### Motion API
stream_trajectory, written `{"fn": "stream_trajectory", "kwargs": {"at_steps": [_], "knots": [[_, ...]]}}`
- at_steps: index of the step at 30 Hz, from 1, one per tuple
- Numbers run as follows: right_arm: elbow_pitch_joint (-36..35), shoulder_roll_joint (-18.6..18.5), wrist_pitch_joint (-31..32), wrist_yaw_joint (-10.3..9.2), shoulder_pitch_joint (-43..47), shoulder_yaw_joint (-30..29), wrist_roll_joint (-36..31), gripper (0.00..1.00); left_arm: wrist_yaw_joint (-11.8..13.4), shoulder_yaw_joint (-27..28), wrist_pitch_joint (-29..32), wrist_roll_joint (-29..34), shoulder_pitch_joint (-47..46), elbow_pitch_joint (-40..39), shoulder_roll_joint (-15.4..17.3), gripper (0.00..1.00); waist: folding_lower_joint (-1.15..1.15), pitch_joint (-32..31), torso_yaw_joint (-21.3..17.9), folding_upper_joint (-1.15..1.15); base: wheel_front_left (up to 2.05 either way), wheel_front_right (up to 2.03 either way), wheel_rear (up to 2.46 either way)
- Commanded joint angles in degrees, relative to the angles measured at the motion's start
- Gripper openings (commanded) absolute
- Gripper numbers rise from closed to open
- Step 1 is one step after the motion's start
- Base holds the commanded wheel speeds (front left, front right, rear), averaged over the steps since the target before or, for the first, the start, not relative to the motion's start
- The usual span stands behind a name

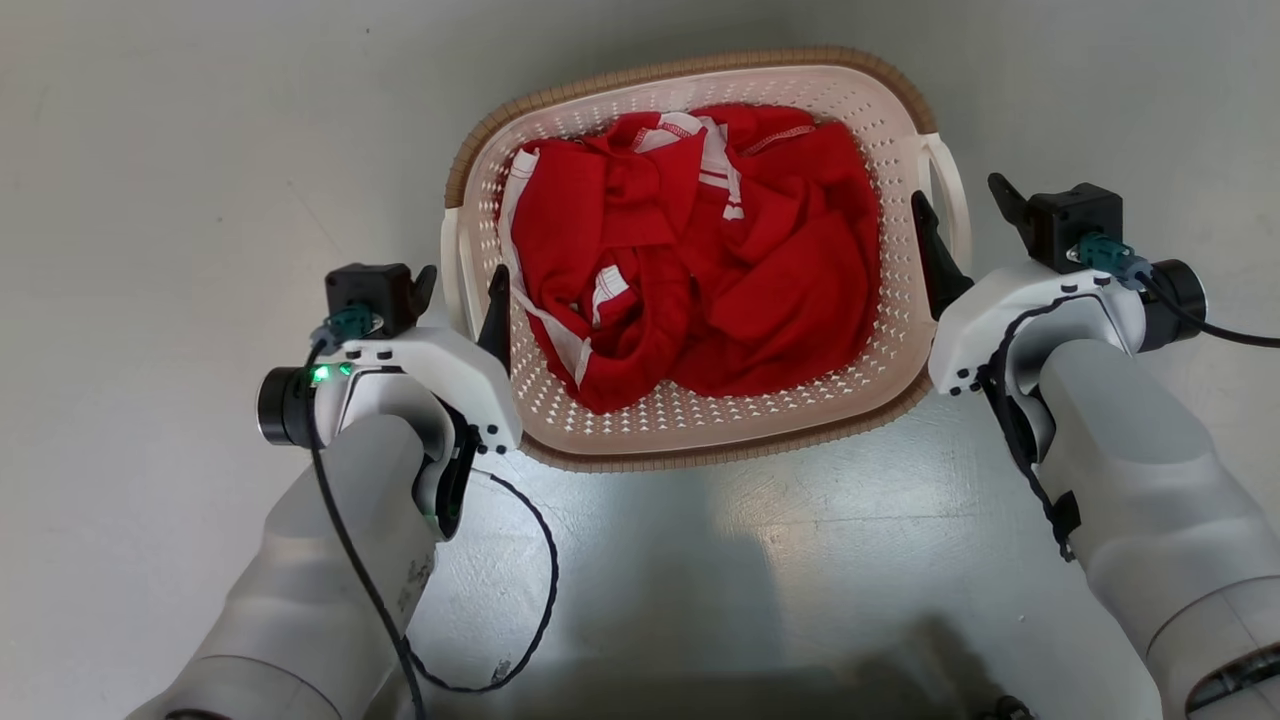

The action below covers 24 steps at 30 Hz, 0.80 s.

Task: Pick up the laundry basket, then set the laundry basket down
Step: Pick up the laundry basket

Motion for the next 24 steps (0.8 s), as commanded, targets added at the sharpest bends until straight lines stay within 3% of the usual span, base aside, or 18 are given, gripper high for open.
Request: {"fn": "stream_trajectory", "kwargs": {"at_steps": [1,8,20,21,23,24], "knots": [[-0.1,0.9,0.1,0.18,1.3,1.6,1.0,1.0,1.2,-0.3,0.2,-1.2,-0.2,-0.4,1.4,1.0,0.0,0.3,-0.1,0.0,0.0,0.0,0.0],[0.3,0.9,1.0,0.18,0.1,5.3,4.0,1.0,3.3,-4.6,0.4,-4.5,-1.9,0.6,1.4,1.0,0.0,1.6,-0.2,0.0,0.0,0.0,0.0],[2.4,0.9,2.2,0.18,-1.8,7.9,7.6,1.0,4.5,-9.4,0.0,-8.3,-3.8,2.3,1.4,1.0,0.0,3.5,0.3,0.0,0.0,0.0,0.0],[2.7,0.9,2.2,0.18,-2.0,8.0,7.8,1.0,4.5,-9.7,-0.1,-8.6,-4.0,2.4,1.4,0.93,0.0,3.7,0.3,0.0,0.0,0.0,0.0],[3.1,0.9,2.2,0.18,-2.3,8.1,8.2,0.98,4.4,-10.3,-0.2,-9.4,-4.2,2.6,1.4,0.52,0.0,3.9,0.4,0.0,0.0,0.0,0.0],[3.4,0.9,2.2,0.18,-2.5,8.3,8.4,0.87,4.4,-10.6,-0.3,-9.7,-4.4,2.7,1.4,0.39,0.0,4.0,0.4,0.0,0.0,0.0,0.0]]}}
